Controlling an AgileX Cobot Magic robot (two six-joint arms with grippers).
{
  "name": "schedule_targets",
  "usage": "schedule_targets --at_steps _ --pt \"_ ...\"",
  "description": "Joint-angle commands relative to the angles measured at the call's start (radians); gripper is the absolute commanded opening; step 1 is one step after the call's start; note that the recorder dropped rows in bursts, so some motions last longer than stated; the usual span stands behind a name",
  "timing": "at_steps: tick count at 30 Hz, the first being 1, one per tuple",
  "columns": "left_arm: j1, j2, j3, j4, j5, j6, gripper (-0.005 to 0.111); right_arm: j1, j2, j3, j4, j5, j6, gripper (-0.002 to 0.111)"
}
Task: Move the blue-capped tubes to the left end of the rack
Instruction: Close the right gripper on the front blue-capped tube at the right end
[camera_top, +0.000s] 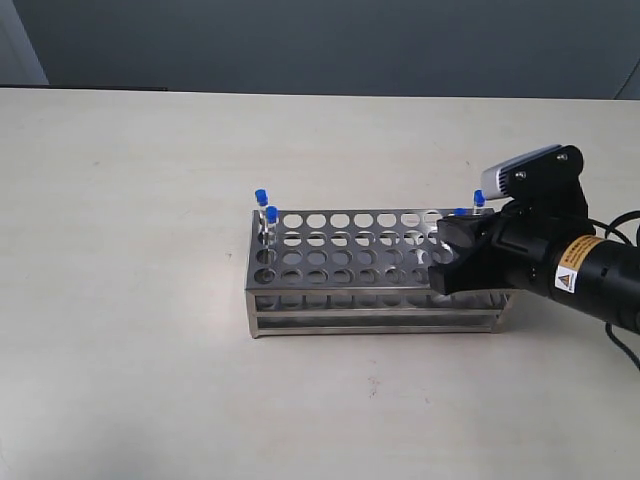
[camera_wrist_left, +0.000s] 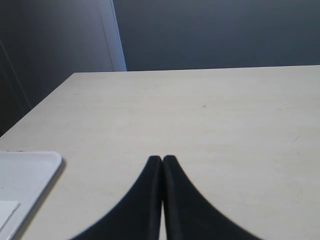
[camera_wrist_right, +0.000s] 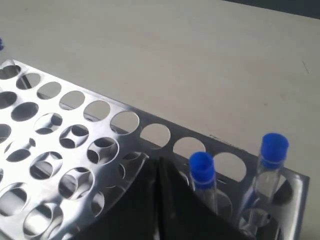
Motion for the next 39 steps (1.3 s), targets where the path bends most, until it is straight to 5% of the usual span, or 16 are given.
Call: schedule_targets --at_steps 1,33,39 --pt "0.002 -0.006 0.002 0.000 -0.002 -0.005 0.000 -0.007 0.003 0.001 0.005 -0.023 -0.009 0.000" --pt "0.002 -0.006 0.002 0.000 -0.002 -0.005 0.000 -0.007 -0.028 0.001 0.013 -0.035 -0.086 -0.001" --pt "0.002 -0.006 0.002 0.000 -0.002 -0.005 0.000 -0.007 -0.028 0.001 0.148 -0.038 -0.175 -0.001"
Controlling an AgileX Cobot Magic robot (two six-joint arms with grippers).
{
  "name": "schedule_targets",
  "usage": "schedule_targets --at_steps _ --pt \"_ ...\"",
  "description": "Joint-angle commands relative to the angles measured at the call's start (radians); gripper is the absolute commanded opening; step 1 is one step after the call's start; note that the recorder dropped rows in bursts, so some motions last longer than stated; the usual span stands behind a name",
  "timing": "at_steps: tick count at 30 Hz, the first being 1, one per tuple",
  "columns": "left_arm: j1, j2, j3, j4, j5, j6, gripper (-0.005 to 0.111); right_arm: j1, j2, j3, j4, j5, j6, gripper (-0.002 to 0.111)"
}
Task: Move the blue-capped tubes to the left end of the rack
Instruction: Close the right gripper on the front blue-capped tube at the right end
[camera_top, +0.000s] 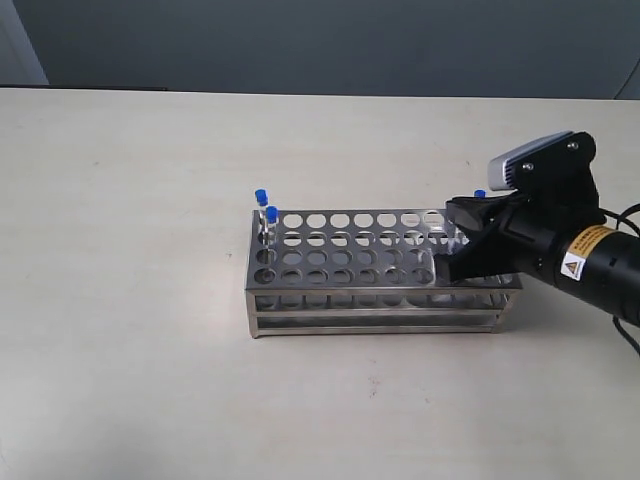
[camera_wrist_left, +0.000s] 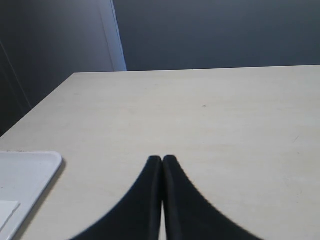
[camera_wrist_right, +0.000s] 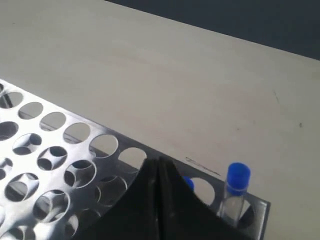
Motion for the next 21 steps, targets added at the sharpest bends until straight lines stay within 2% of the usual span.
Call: schedule_targets --at_steps 1,13,21 --pt "0.002 -0.006 0.002 0.000 -0.002 -0.005 0.000 -0.007 -0.007 0.001 0.046 -0.013 -0.036 -0.001" --pt "0.002 -0.006 0.002 0.000 -0.002 -0.005 0.000 -0.007 -0.056 0.001 0.042 -0.010 -0.036 -0.001" --pt "0.002 -0.006 0.002 0.000 -0.002 -0.005 0.000 -0.007 -0.121 0.001 0.046 0.066 -0.023 -0.001"
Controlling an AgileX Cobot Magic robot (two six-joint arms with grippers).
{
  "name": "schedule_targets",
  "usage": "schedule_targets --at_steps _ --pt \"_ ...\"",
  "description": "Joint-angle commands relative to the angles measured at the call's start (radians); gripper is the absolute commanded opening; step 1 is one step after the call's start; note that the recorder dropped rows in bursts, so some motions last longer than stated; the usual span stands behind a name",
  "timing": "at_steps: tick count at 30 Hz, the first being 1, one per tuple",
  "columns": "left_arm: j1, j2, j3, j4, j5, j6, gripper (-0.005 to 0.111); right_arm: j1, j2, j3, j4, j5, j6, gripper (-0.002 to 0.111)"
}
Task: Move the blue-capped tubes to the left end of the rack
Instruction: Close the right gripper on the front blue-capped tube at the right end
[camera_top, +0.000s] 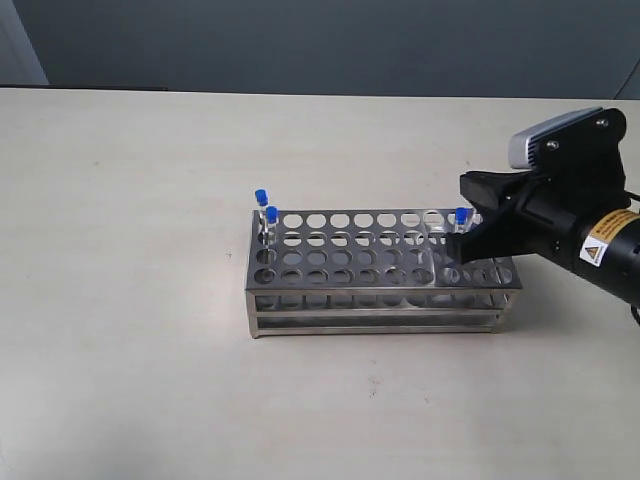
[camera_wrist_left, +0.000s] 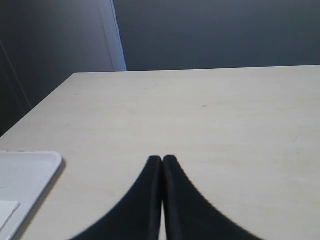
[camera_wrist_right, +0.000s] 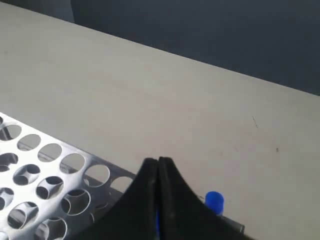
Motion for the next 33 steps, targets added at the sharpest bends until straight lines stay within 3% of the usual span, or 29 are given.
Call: schedule_targets --at_steps 1,6,11,13,19,24,33 --pt "0.002 -0.006 0.002 0.000 -0.002 -0.005 0.000 -0.007 -0.015 0.001 0.002 0.037 0.004 -0.001" --pt "0.002 -0.006 0.002 0.000 -0.002 -0.005 0.000 -0.007 -0.015 0.001 -0.009 0.044 0.007 0.001" --pt "0.002 -0.006 0.002 0.000 -0.002 -0.005 0.000 -0.007 -0.015 0.001 -0.012 0.052 0.009 0.034" --pt "0.002 -0.006 0.002 0.000 -0.002 -0.005 0.000 -0.007 -0.015 0.001 -0.012 0.050 0.009 0.041" --pt "0.002 -0.006 0.002 0.000 -0.002 -0.005 0.000 -0.007 -0.009 0.001 0.010 0.039 0.001 0.041" --pt "0.002 -0.006 0.002 0.000 -0.002 -0.005 0.000 -0.007 0.025 -0.019 0.158 0.033 -0.123 0.041" --pt "0.002 -0.006 0.002 0.000 -0.002 -0.005 0.000 -0.007 0.114 -0.084 0.158 0.005 -0.131 0.041"
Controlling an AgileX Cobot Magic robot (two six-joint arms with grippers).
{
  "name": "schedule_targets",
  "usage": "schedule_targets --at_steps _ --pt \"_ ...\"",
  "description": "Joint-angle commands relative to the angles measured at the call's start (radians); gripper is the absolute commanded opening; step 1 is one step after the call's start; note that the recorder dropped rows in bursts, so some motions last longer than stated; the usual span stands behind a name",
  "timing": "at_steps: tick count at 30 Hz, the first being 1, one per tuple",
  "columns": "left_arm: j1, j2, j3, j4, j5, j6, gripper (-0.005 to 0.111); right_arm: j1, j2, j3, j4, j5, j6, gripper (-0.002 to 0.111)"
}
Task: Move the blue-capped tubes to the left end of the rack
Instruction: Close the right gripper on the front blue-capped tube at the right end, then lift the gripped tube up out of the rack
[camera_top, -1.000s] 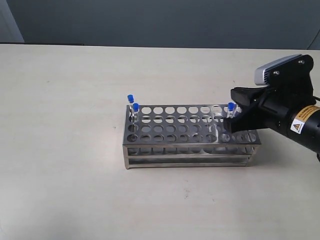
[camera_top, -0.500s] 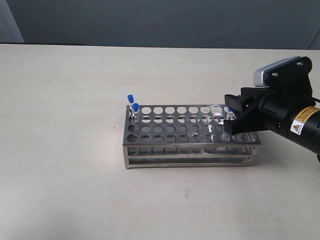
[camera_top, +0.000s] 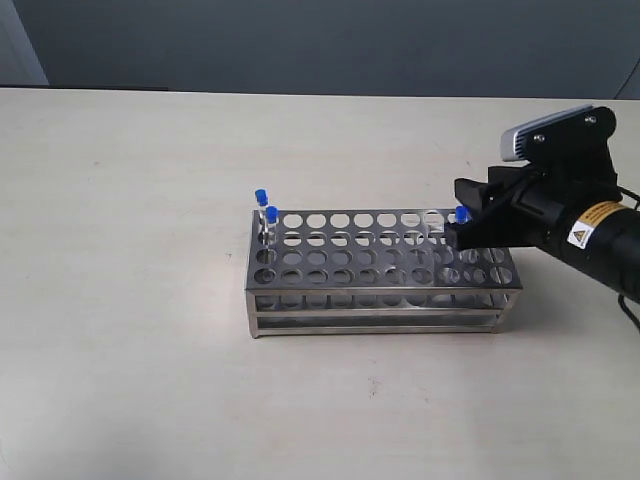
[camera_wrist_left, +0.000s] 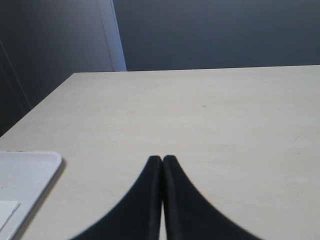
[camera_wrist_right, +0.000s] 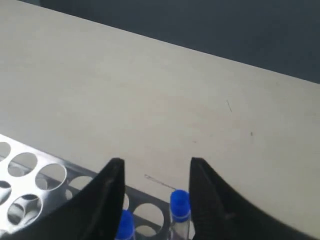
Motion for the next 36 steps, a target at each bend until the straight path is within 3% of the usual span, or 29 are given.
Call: schedule_targets --at_steps 1,13,25,31,36 --pt "0.002 -0.006 0.002 0.000 -0.002 -0.005 0.000 -0.007 0.039 -0.045 0.006 -0.027 -0.020 0.041" --pt "0.002 -0.006 0.002 0.000 -0.002 -0.005 0.000 -0.007 0.114 -0.082 0.131 -0.020 -0.176 0.041" --pt "0.002 -0.006 0.002 -0.002 -0.002 -0.005 0.000 -0.007 0.158 -0.082 0.143 -0.047 -0.176 0.041" --pt "0.002 -0.006 0.002 -0.002 -0.002 -0.005 0.000 -0.007 0.158 -0.082 0.145 -0.050 -0.176 -0.001" --pt "0.002 -0.006 0.002 -0.002 -0.002 -0.005 0.000 -0.007 0.158 -0.082 0.145 -0.075 -0.174 -0.001"
